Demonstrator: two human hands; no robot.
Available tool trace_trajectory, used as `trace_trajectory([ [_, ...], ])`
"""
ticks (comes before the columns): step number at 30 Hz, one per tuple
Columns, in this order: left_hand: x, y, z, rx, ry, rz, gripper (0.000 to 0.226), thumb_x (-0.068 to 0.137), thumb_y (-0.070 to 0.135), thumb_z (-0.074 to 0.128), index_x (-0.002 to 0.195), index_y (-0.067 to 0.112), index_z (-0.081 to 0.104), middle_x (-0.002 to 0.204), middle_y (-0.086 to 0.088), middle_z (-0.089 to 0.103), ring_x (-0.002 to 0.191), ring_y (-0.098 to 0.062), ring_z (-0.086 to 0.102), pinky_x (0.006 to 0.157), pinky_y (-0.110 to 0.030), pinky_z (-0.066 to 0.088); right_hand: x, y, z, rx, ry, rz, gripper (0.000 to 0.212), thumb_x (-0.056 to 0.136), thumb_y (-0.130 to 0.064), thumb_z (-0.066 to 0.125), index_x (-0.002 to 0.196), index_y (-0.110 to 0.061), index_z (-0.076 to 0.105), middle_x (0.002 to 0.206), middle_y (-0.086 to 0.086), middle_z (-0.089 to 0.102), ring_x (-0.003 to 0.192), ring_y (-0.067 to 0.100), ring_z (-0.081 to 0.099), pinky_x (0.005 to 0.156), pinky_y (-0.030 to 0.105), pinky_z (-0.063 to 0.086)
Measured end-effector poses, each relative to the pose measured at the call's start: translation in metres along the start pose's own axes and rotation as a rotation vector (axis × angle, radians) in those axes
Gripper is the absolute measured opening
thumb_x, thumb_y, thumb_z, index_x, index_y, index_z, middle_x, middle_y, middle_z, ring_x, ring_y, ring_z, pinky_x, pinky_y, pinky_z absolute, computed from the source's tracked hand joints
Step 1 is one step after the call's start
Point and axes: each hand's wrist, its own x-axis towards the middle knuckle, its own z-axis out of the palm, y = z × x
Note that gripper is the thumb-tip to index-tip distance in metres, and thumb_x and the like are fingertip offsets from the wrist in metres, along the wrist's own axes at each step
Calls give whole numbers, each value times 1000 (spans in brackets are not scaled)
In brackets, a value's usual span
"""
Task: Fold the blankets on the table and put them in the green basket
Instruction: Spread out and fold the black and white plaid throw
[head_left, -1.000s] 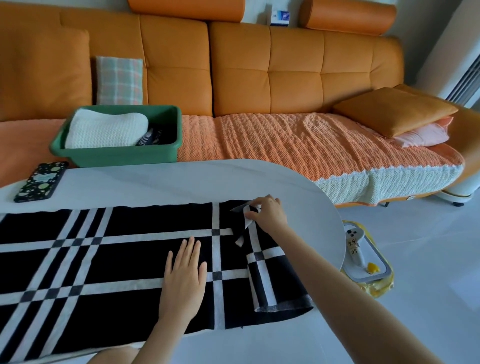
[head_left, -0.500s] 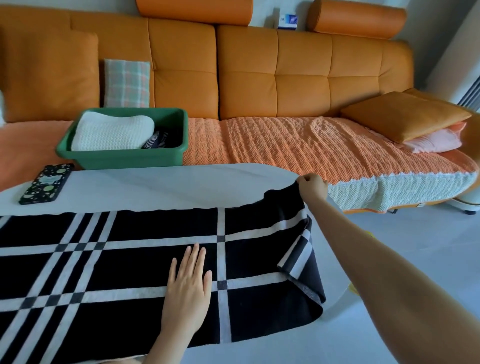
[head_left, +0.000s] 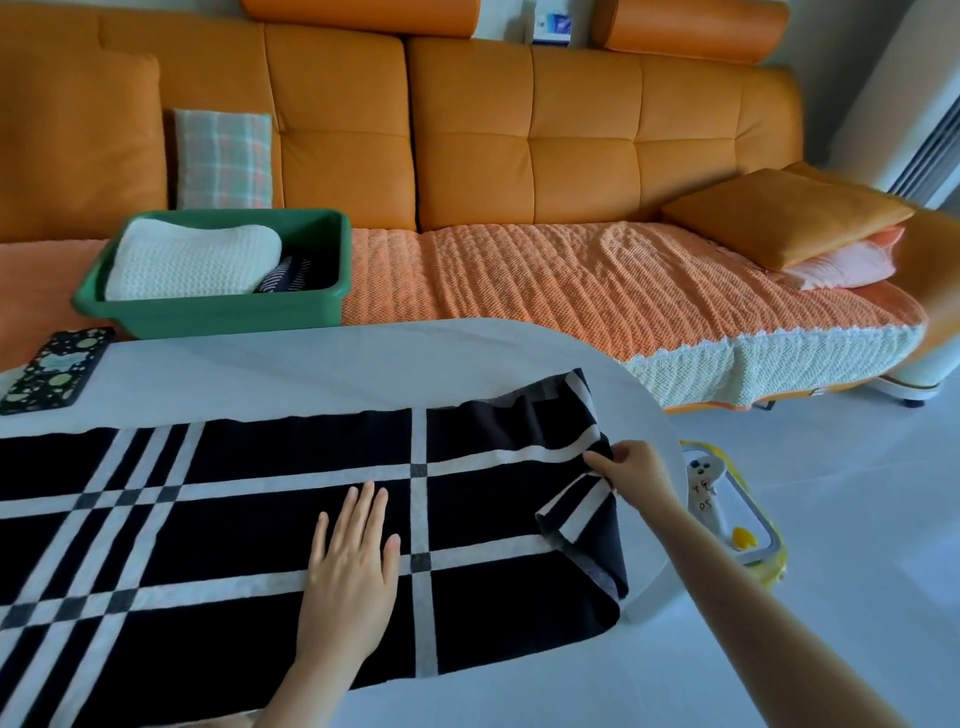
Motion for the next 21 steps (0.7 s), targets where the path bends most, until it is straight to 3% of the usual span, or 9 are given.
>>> trace_trajectory([
  [3,0,-1,0,10,-2,4,62,97,45,6,143,11,32,150,-2,29,139,-16,24,114,-33,3,4,10,-12,73,42,38,52,86,-11,63,46,-13,31,42,2,29,43,17,29,49,26,20],
  [6,1,1,0,15,-4,0,63,97,46,5,143,11,31,150,-2,29,139,-17,24,114,-34,5,9,18,-27,142,61,96,40,87,-4,58,49,-6,45,46,4,36,51,19,37,56,31,33],
  [9,1,-1,2,30,-7,-3,63,97,46,4,143,12,30,150,-2,28,139,-16,23,114,-35,6,13,19,-48,161,73,130,21,89,3,51,77,1,68,63,12,57,56,24,53,52,28,49],
  [11,1,-1,1,33,-6,-4,63,97,45,6,142,11,32,149,-3,30,139,-17,25,113,-36,8,11,20,-56,233,38,172,21,90,8,45,96,-2,62,71,17,62,59,27,57,50,25,55],
  [12,1,0,0,33,-5,-4,62,97,45,7,142,10,33,149,-3,32,138,-17,27,113,-36,10,11,25,-58,253,29,181,22,90,9,45,104,-1,58,76,19,63,63,27,58,56,30,57],
  [14,1,1,-1,33,-6,-5,61,97,44,10,141,9,34,148,-4,33,137,-18,30,112,-37,12,8,30,-59,140,82,113,23,89,0,54,111,2,60,91,17,65,76,26,59,75,41,53],
  [15,1,1,-1,35,-6,-5,60,97,43,12,141,9,34,148,-4,33,136,-18,30,112,-36,11,3,29,-59,79,109,55,22,89,-8,59,110,-3,64,95,11,66,83,23,59,80,40,50],
  [18,2,0,0,42,-14,-5,59,96,41,16,142,10,33,149,-4,31,138,-17,27,114,-33,4,-23,12,-50,31,94,-170,16,88,-29,63,100,-21,68,97,-5,64,93,15,56,81,33,46],
  [21,1,0,1,38,-7,-6,59,95,41,17,142,10,34,149,-3,31,138,-16,26,114,-34,5,-45,10,-32,-154,-95,-316,23,82,-32,70,103,-24,67,95,-10,56,96,10,43,81,26,35],
])
